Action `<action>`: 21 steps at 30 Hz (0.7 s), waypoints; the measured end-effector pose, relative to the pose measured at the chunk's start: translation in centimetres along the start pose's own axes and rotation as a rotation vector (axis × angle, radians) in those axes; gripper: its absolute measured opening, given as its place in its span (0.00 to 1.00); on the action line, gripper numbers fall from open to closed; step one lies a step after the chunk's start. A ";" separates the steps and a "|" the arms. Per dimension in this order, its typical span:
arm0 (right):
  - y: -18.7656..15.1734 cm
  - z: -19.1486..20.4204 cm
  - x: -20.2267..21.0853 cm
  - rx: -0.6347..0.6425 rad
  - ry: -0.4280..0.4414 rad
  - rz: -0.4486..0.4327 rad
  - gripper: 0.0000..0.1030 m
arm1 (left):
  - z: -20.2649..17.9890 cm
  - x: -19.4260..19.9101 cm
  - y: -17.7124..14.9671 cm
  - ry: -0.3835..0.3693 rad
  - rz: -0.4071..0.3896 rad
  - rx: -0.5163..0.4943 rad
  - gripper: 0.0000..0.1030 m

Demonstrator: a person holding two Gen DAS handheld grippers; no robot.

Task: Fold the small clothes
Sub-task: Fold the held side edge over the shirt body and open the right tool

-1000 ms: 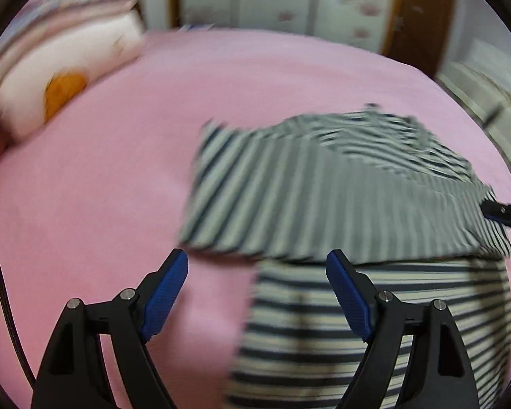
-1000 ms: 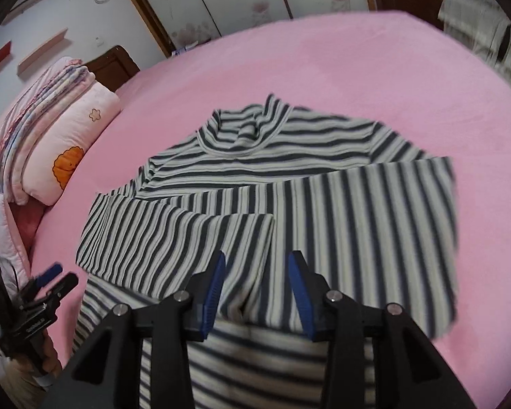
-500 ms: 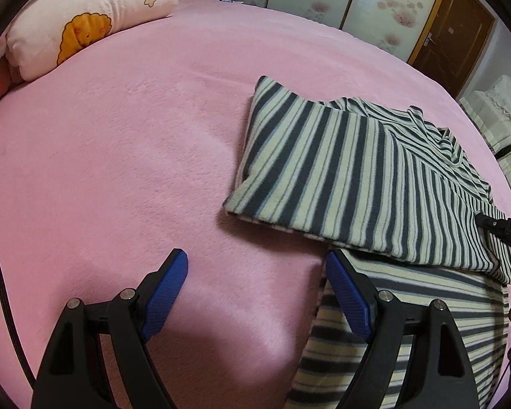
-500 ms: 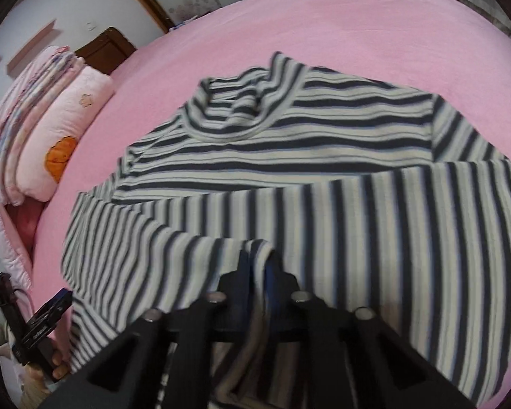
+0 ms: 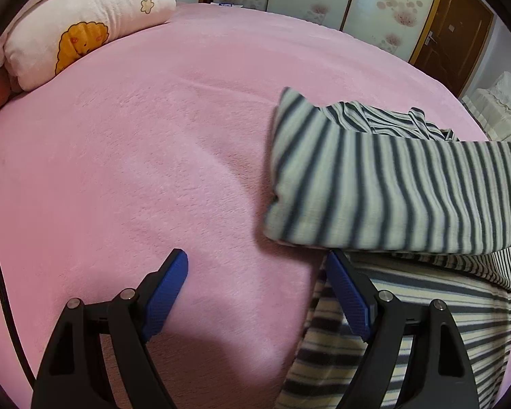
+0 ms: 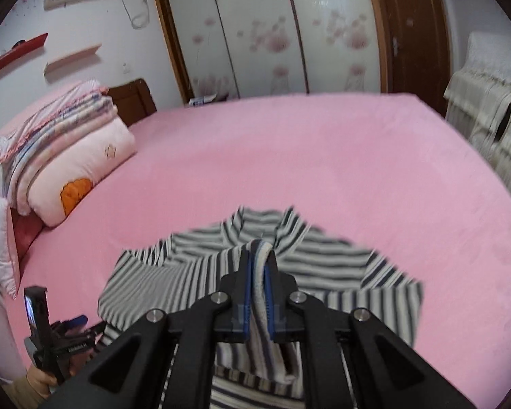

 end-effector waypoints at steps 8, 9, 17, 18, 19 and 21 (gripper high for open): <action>0.1 -4.0 -1.3 -0.020 -0.140 0.040 0.06 | -1.2 -0.5 0.4 0.032 0.006 -0.039 0.80; -0.1 -4.6 -1.7 -0.040 -0.145 0.050 0.06 | -1.3 -0.4 0.5 0.030 0.008 -0.042 0.80; 2.6 -0.2 -2.2 -0.017 0.002 0.040 0.06 | -3.4 0.7 0.2 -0.025 -0.002 -0.090 0.80; 3.5 1.2 -1.8 0.002 0.029 0.022 0.06 | -3.7 0.8 -0.1 -0.030 0.001 -0.099 0.80; 4.6 2.8 -1.1 0.024 0.054 -0.004 0.06 | -4.1 1.0 -0.3 -0.041 0.004 -0.104 0.80; 6.2 5.1 0.1 0.053 0.082 -0.048 0.06 | -5.2 1.5 -0.9 -0.068 0.008 -0.111 0.80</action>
Point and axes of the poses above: each gripper's, at about its wrist camera, not at the fingertips, and x roughly against the way its jaws point, z to its left, y to its top, the point moved 8 cm from there along -x, roughly the way its jaws point, and after that the axes turned 6 degrees about x, right-handed, at the moved point
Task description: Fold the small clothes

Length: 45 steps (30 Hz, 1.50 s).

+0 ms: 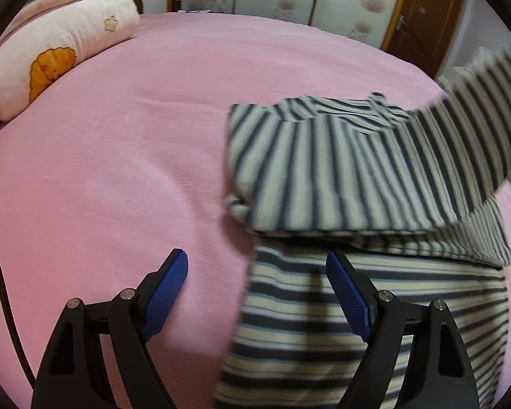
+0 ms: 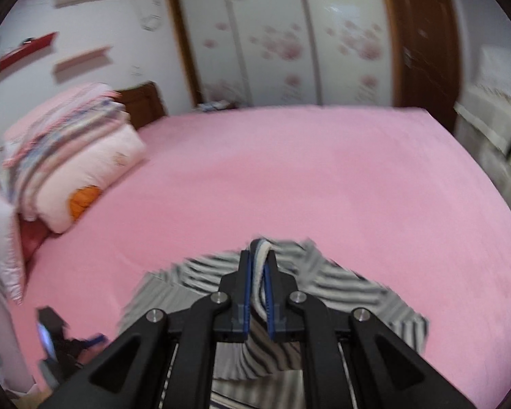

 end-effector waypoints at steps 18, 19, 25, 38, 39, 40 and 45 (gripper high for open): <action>-6.5 -6.5 -0.3 -0.092 -0.123 0.099 0.06 | -0.4 -0.9 2.3 0.217 -0.129 0.208 0.83; -7.4 -7.2 -0.5 -0.103 -0.135 0.112 0.06 | -0.1 -0.8 2.2 0.245 -0.133 0.218 0.83; -13.1 -11.5 -2.7 -0.179 -0.211 0.212 0.06 | 2.3 -0.7 0.4 0.338 -0.103 0.266 0.83; -20.1 -16.3 -3.3 -0.413 -0.120 0.339 0.30 | 3.0 -1.2 -0.9 0.264 -0.072 0.241 0.83; -20.1 -16.4 -2.8 -0.420 -0.116 0.337 0.31 | 2.8 -1.3 -0.8 0.253 -0.074 0.231 0.83; -20.2 -16.5 -2.1 -0.428 -0.105 0.333 0.31 | 2.5 -1.2 -0.7 0.244 -0.074 0.221 0.83; -21.3 -14.9 -0.2 -0.397 -0.024 0.359 0.30 | 1.1 -1.3 -0.3 0.219 -0.068 0.162 0.83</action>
Point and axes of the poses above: each gripper's, at about its wrist camera, not at the fingertips, and x roughly against the way its jaws point, z to its left, y to its top, the point moved 8 cm from there along -x, roughly the way its jaws point, and after that the axes turned 6 degrees about x, right-handed, at the moved point
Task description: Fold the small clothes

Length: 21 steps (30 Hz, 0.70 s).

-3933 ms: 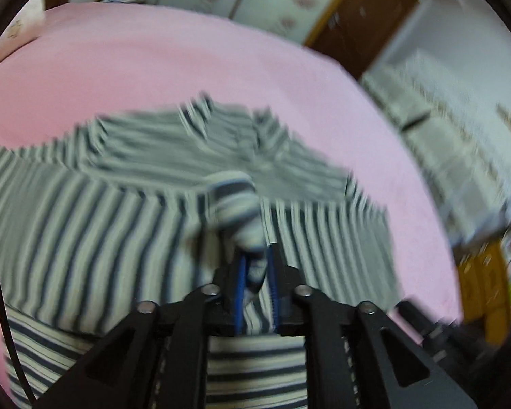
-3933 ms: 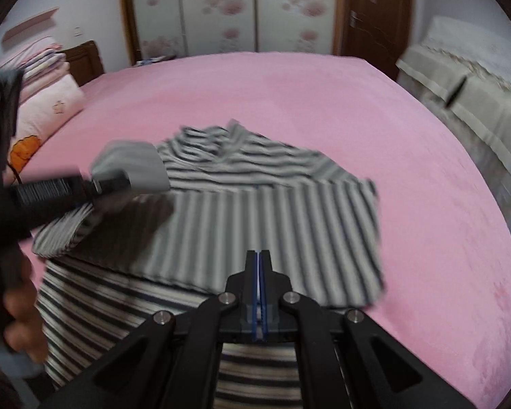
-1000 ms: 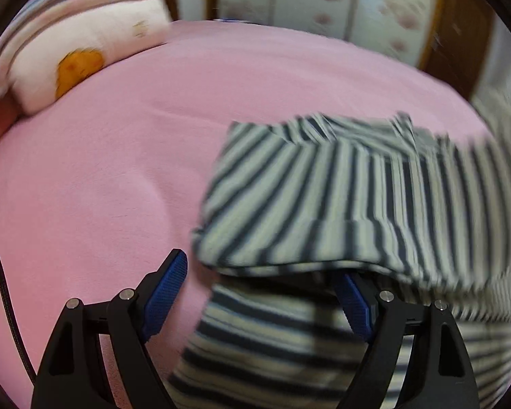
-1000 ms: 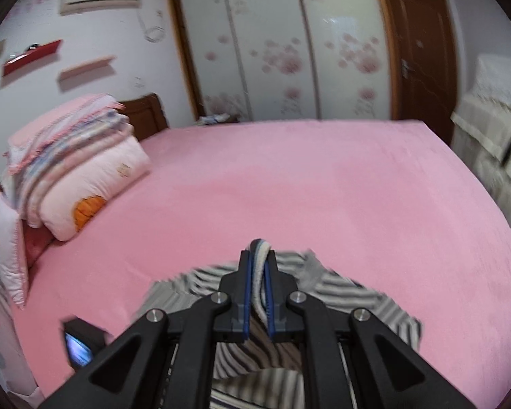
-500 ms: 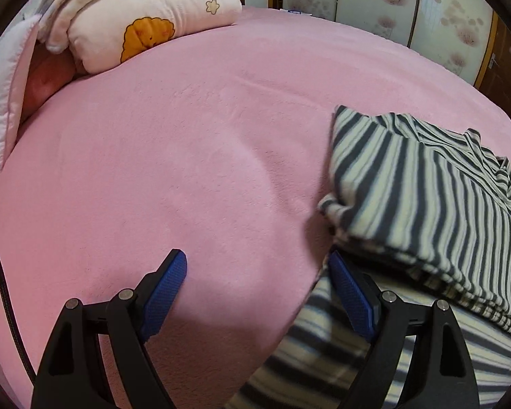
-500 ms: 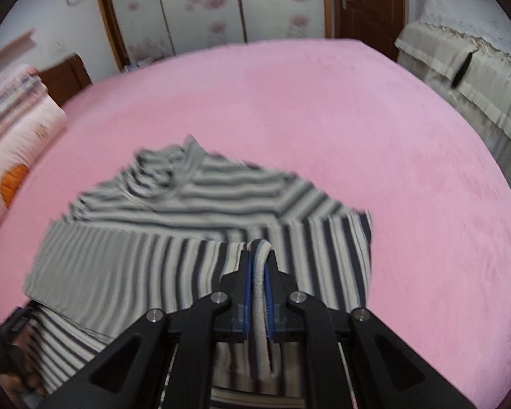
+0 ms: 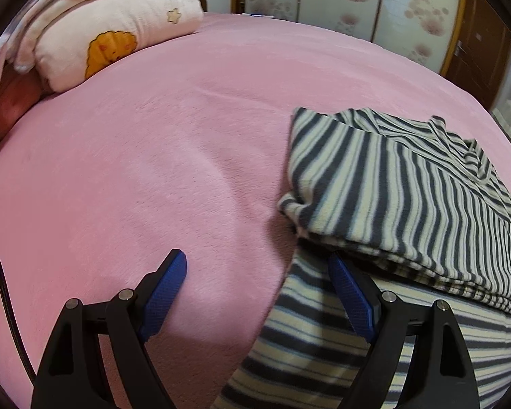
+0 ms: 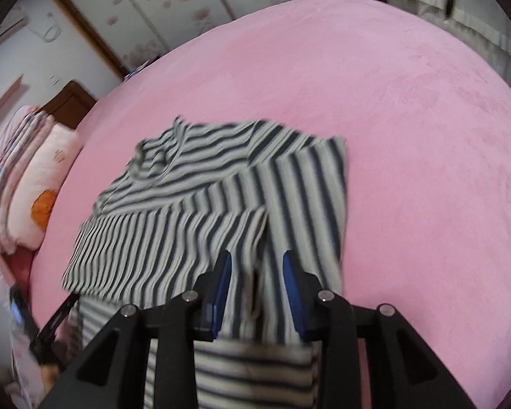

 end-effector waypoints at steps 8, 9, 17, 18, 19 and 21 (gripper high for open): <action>-2.6 1.3 -3.6 0.064 -0.020 0.067 0.29 | 0.4 -1.1 0.8 -0.069 0.070 0.035 0.33; -2.7 1.3 -3.7 0.071 -0.026 0.064 0.14 | 0.1 -1.1 0.8 -0.089 0.077 0.026 0.27; -1.2 2.3 2.4 0.130 -0.081 -0.116 0.08 | 1.7 -0.8 1.3 -0.044 0.033 0.093 0.05; -1.2 2.1 2.4 0.142 -0.107 -0.112 0.08 | 2.3 -1.2 1.2 -0.044 0.051 0.114 0.05; -1.3 1.6 1.9 0.153 -0.142 -0.092 0.09 | 3.0 -1.6 1.0 -0.043 0.070 0.139 0.05; -2.0 0.7 0.3 0.148 -0.176 -0.023 0.09 | 3.8 -1.9 0.7 -0.065 0.088 0.173 0.04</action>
Point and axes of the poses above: each gripper's, at about its wrist camera, not at the fingertips, and x roughly against the way its jaws point, z to its left, y to its top, the point moved 8 cm from there along -x, roughly the way its jaws point, and after that the axes turned 6 degrees about x, right-handed, at the moved point
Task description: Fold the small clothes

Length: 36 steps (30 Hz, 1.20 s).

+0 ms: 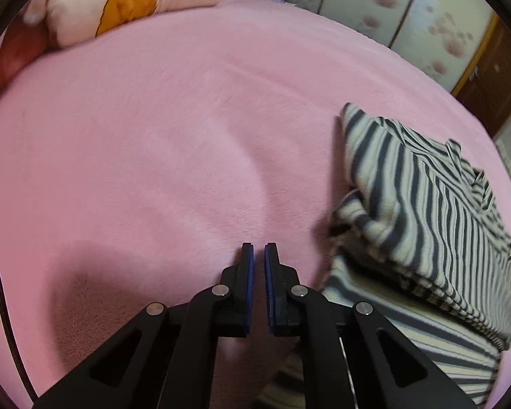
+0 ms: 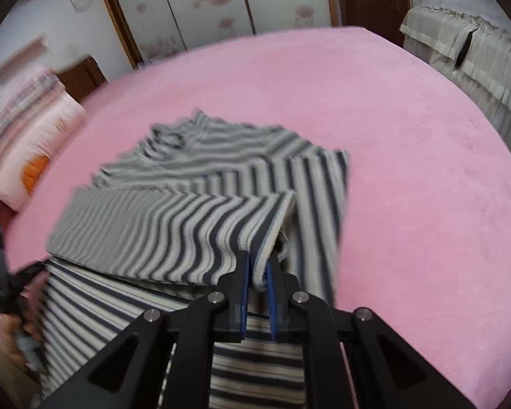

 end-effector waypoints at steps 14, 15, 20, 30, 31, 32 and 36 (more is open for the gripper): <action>-1.7 -0.2 -1.5 -0.012 0.001 0.047 0.24 | -3.4 -0.4 0.8 -0.095 0.039 -0.277 0.21; -1.7 -0.3 -1.5 -0.010 0.002 0.046 0.24 | -3.7 -0.4 0.9 -0.116 0.053 -0.299 0.22; -1.9 -0.2 -1.6 -0.003 -0.001 0.046 0.24 | -5.4 0.3 0.7 -0.190 0.094 -0.413 0.27; -1.9 -0.2 -1.5 0.001 0.004 0.040 0.24 | -5.1 2.5 1.0 -0.237 0.099 -0.403 0.46; -1.9 -0.2 -1.5 0.003 0.004 0.040 0.24 | -5.2 2.7 1.0 -0.239 0.096 -0.410 0.46; -1.9 -0.2 -1.5 0.003 0.002 0.040 0.24 | -5.3 2.7 1.0 -0.237 0.091 -0.413 0.46; -2.0 -0.2 -1.5 0.004 -0.005 0.036 0.24 | -6.1 2.0 1.2 -0.208 0.068 -0.411 0.47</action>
Point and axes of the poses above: each gripper's, at about its wrist camera, not at the fingertips, and x roughly against the way its jaws point, z to its left, y to its top, the point moved 8 cm from there along -x, roughly the way its jaws point, and after that the axes turned 6 degrees about x, right-handed, at the moved point
